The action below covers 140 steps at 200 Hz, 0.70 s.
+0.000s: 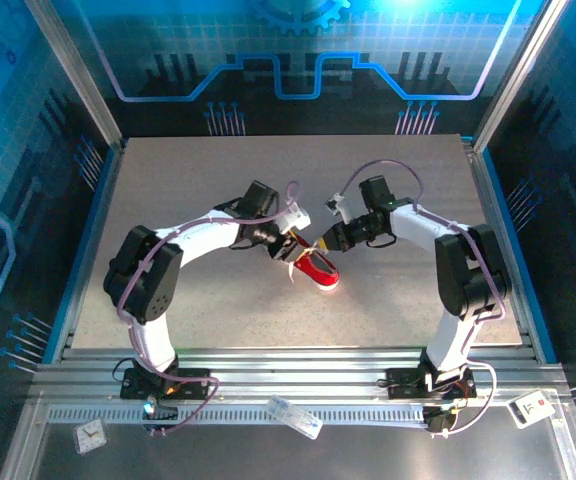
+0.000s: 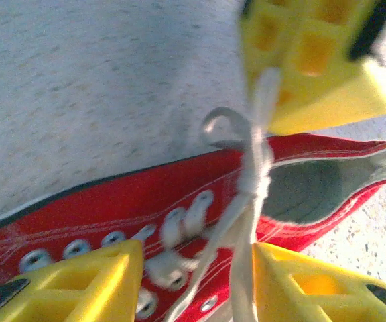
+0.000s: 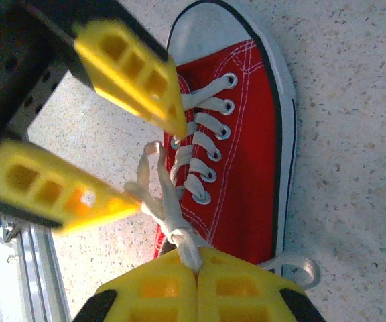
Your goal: Tie the shoes
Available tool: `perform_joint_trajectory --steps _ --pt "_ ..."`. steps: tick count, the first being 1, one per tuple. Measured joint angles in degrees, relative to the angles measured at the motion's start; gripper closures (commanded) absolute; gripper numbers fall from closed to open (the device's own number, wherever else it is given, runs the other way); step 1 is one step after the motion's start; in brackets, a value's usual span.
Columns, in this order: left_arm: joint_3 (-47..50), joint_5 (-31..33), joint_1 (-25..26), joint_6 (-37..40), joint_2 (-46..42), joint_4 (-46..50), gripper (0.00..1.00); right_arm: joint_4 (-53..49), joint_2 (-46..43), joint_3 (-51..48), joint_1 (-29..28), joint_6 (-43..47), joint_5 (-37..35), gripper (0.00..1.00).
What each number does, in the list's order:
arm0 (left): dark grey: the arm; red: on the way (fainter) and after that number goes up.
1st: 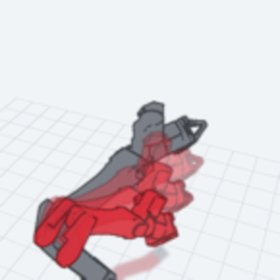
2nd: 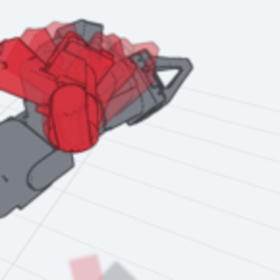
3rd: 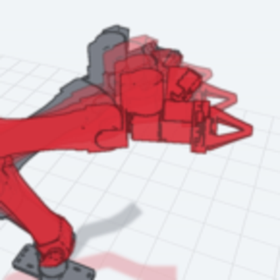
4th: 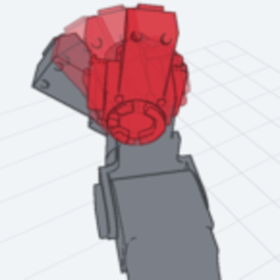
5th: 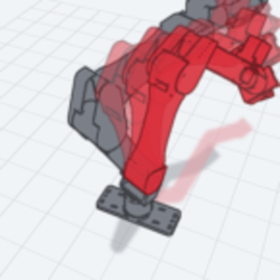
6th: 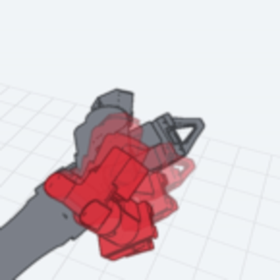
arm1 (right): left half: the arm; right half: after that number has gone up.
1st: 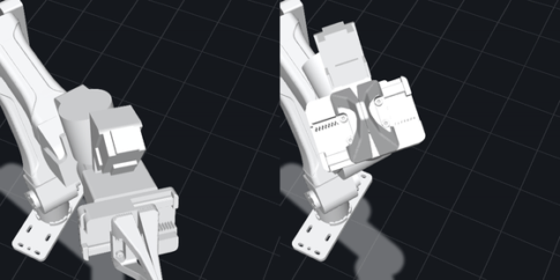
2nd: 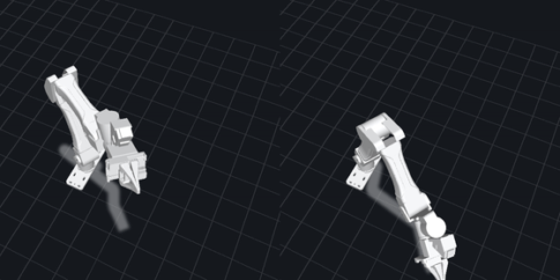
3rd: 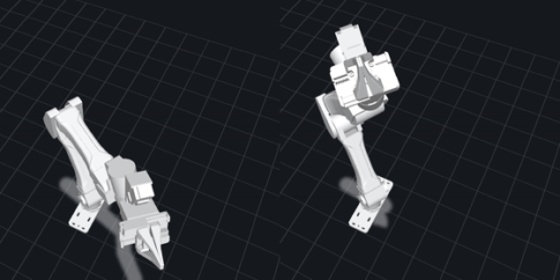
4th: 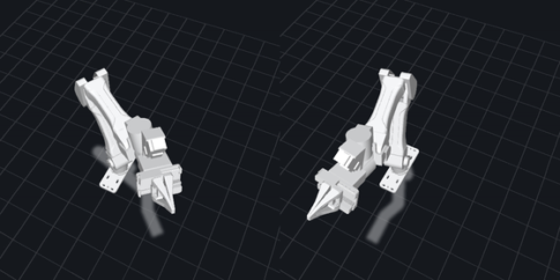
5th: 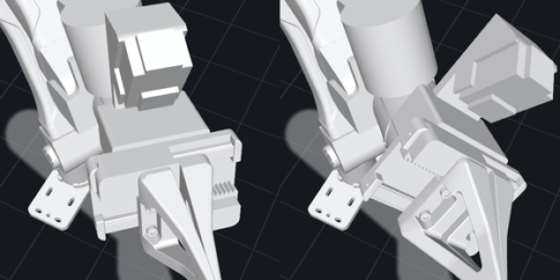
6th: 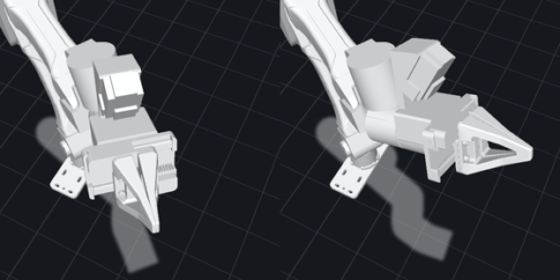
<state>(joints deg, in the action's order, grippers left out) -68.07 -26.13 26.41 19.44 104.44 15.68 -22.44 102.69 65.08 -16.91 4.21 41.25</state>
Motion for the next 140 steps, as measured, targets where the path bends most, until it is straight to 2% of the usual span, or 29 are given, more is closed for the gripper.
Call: perform_joint_trajectory --steps 30,72,105,140 --pt "0.2 3.1 -3.2 -13.1 -1.0 -2.0 0.54 0.2 0.0 -0.3 0.0 -0.4 -0.1 1.00" --pt "-1.7 9.8 -3.0 -28.3 2.1 -1.4 0.54 -0.6 0.0 -0.1 -0.1 -0.4 -1.3 1.00" --pt "-3.2 13.8 -3.1 -34.3 5.7 -0.5 0.54 -2.9 0.0 2.2 0.0 -0.4 -3.7 1.00" --pt "-3.4 14.1 -3.4 -37.1 5.7 -0.6 0.55 -5.2 0.0 4.0 0.2 -0.2 -5.6 1.00"
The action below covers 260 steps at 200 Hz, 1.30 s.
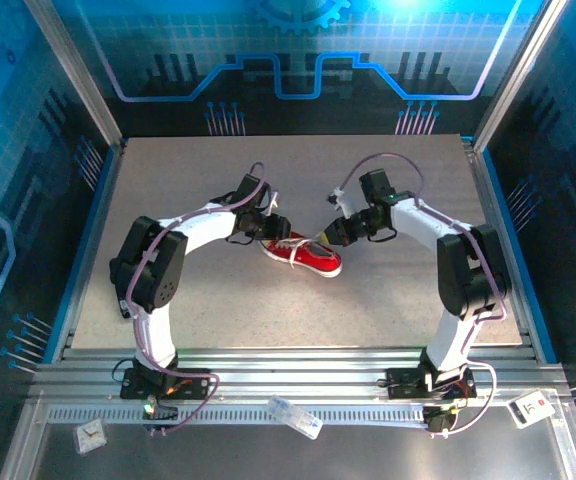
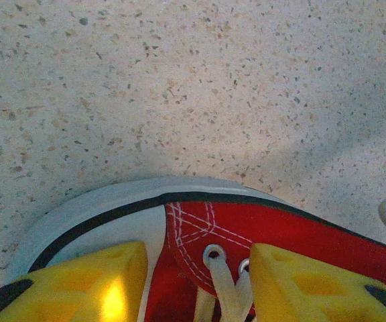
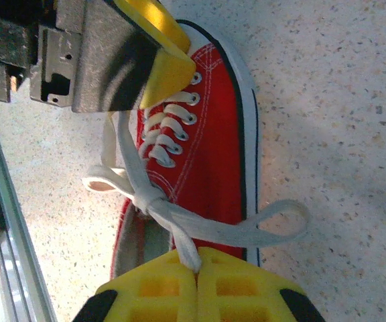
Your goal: Tie the shoes
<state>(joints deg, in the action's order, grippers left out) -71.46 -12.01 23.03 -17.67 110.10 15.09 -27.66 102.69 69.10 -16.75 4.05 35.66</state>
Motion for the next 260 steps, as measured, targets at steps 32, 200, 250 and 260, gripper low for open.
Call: perform_joint_trajectory --steps 32,200,250,260 --pt "0.0 0.0 0.0 -0.2 0.1 -0.2 0.55 -1.4 0.0 0.0 0.1 0.0 -0.9 1.00" --pt "-2.0 -1.7 -0.8 4.3 -1.4 1.0 0.46 12.4 -6.4 -15.8 -10.0 -12.7 2.5 1.00" --pt "9.9 -1.3 -3.1 -0.6 -11.4 -0.6 0.45 13.0 -6.4 -14.4 -11.6 -13.7 2.2 1.00" --pt "12.8 -1.6 -3.2 -2.3 -13.4 -1.6 0.46 12.9 -6.4 -14.4 -11.7 -13.7 1.9 1.00"
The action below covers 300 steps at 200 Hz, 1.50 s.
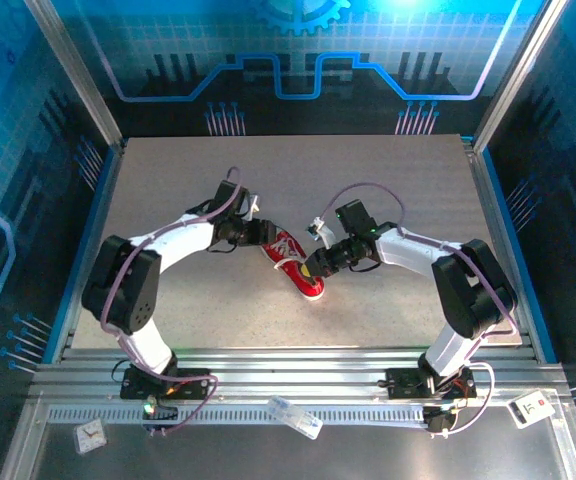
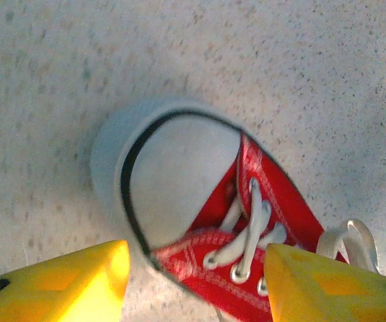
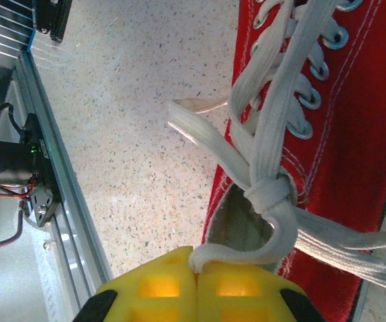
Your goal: Tie the shoes
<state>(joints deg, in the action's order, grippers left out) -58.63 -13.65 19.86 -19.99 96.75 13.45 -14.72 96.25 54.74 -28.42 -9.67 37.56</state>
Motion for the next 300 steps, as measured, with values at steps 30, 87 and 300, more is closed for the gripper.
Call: perform_joint_trajectory --steps 30,87,300 --pt "6.2 -2.5 0.0 -5.2 -2.2 -3.3 0.51 -1.5 0.0 0.0 0.0 1.1 -1.2 1.00" --pt "3.8 -6.0 -0.4 -9.9 6.4 -10.8 0.51 -5.2 -0.4 0.0 -0.3 4.0 -1.6 1.00" --pt "4.0 -5.2 -5.1 -6.5 -4.6 -6.2 0.49 -10.5 -1.3 2.3 2.3 3.4 -7.3 0.64"
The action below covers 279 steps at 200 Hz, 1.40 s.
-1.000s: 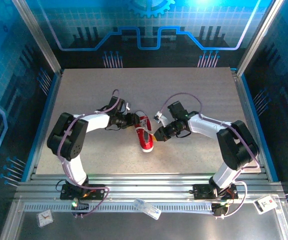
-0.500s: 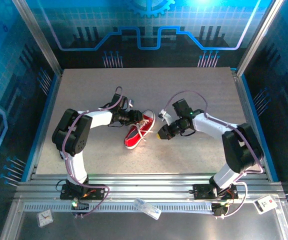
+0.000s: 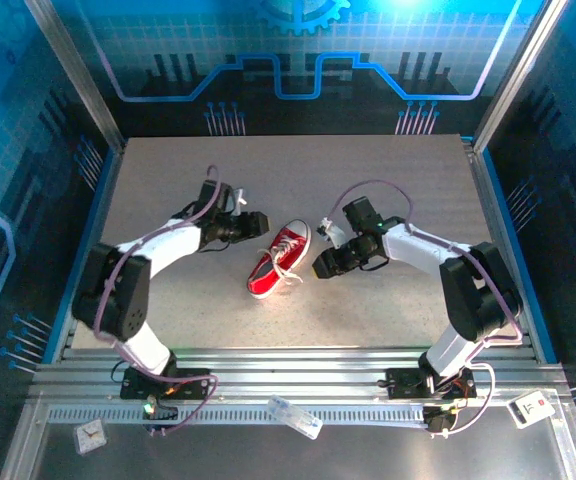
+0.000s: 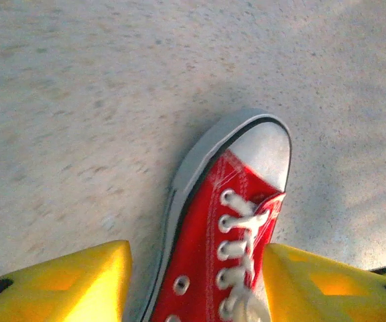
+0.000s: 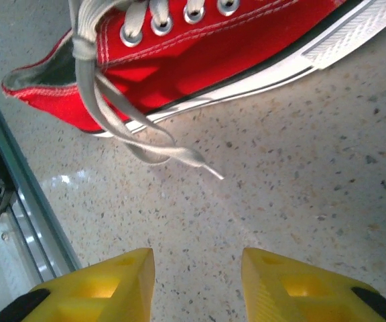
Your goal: Tie the shoes
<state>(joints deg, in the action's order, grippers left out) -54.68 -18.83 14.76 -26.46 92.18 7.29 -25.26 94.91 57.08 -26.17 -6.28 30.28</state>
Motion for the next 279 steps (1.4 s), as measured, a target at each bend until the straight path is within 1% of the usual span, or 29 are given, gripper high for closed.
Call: perform_joint_trajectory --steps 16,37,55,69,79,99,135,160,183,216,226,245,259,279 --pt "4.0 1.9 -1.0 -0.3 -4.9 2.1 0.53 0.8 2.2 2.8 -0.8 -1.6 -0.7 0.69" --pt "9.9 2.7 -1.0 -1.5 -8.8 3.5 0.59 1.6 6.9 8.3 -2.4 -2.9 -1.4 0.73" --pt "15.6 2.8 0.5 -3.6 -10.1 3.4 0.60 1.3 11.8 14.5 -4.2 -3.4 -1.4 0.75" --pt "19.2 2.9 3.6 -6.3 -10.2 2.6 0.61 1.0 15.3 19.0 -5.8 -3.1 -1.4 0.77" --pt "20.3 3.1 5.9 -8.1 -10.3 0.5 0.61 0.6 17.1 21.6 -7.0 -2.9 -1.4 0.77" --pt "21.1 3.1 8.9 -10.7 -10.4 -2.3 0.61 -0.4 18.7 24.7 -8.9 -2.5 -1.4 0.77" --pt "21.1 3.2 9.3 -11.1 -10.4 -3.1 0.59 -1.8 18.8 26.7 -9.9 -0.9 -1.1 0.73" --pt "21.0 2.9 7.5 -10.7 -11.7 -2.0 0.58 -2.2 17.4 25.9 -9.6 0.1 -1.8 0.66" --pt "20.7 2.8 5.5 -9.4 -15.7 0.9 0.55 -2.2 12.7 22.0 -7.9 -0.2 -2.8 0.64" --pt "18.7 2.7 3.6 -3.8 -22.6 4.6 0.40 -2.3 4.1 15.1 -3.1 -0.8 -5.0 0.62" --pt "17.4 2.5 3.3 -0.6 -23.4 5.0 0.38 -2.3 2.3 13.2 -2.5 -1.0 -5.9 0.62" --pt "13.3 1.3 2.9 3.4 -21.6 5.6 0.38 -2.0 0.0 9.1 -2.6 -1.6 -6.4 0.62" --pt "9.1 -0.8 2.1 5.5 -17.6 5.5 0.39 -1.4 -0.9 5.7 -3.1 -2.7 -6.9 0.62" --pt "4.5 -3.9 1.3 6.0 -11.0 4.3 0.41 0.0 -1.3 1.2 -4.4 -4.6 -7.7 0.61"
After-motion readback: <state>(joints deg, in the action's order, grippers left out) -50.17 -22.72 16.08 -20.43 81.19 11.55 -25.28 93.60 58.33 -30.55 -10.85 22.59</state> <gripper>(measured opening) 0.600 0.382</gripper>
